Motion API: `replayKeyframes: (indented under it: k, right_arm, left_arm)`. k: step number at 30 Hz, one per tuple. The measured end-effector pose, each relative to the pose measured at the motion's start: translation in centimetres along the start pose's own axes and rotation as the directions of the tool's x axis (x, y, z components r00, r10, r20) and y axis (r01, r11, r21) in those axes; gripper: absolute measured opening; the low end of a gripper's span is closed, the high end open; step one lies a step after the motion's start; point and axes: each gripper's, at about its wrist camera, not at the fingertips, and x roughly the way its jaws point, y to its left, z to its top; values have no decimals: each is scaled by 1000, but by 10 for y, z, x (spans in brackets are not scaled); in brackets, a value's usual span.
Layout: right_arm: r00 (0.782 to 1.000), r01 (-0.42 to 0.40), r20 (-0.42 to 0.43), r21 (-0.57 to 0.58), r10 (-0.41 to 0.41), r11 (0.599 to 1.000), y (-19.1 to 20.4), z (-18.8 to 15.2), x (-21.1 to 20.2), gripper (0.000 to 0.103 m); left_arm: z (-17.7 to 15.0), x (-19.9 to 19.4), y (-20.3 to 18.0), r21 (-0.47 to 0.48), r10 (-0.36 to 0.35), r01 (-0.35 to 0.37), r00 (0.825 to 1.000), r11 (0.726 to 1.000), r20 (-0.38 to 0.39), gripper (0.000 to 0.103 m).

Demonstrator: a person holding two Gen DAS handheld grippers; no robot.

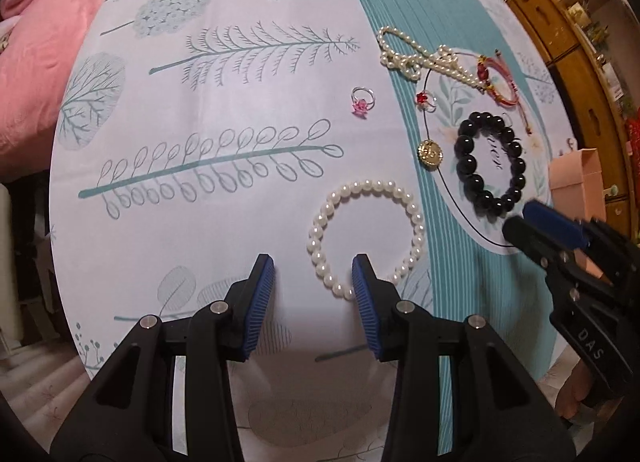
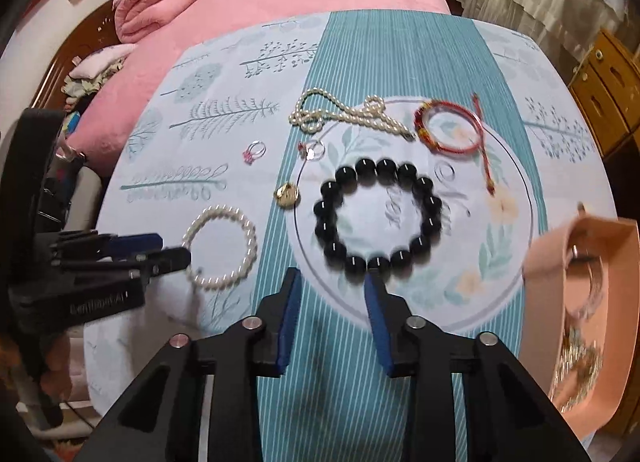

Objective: Organize jewelry
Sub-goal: 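Grasp the pearl bracelet with the left tool while the right tool grasps the black bead bracelet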

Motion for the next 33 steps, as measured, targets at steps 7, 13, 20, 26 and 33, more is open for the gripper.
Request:
replayKeyframes:
  k: [7, 13, 20, 26, 33]
  right_arm:
    - [999, 32, -28, -39, -33, 999, 10, 28, 31, 26]
    - [995, 80, -48, -92, -85, 992, 21, 36, 48, 16]
    - [998, 52, -34, -46, -54, 998, 15, 24, 43, 14]
    - [1000, -25, 17, 27, 25, 999, -1, 5, 10, 14]
    - [990, -114, 90, 120, 104, 986, -23, -14, -43, 14]
  left_arm:
    - [14, 11, -15, 36, 31, -29, 999, 999, -41, 37]
    - [22, 18, -39, 128, 107, -100, 993, 987, -48, 17]
    - [27, 17, -48, 99, 59, -56, 998, 994, -31, 5]
    - [20, -1, -55, 79, 17, -19, 1000, 997, 18, 5]
    - [7, -38, -76, 133, -36, 26, 996, 991, 76, 5]
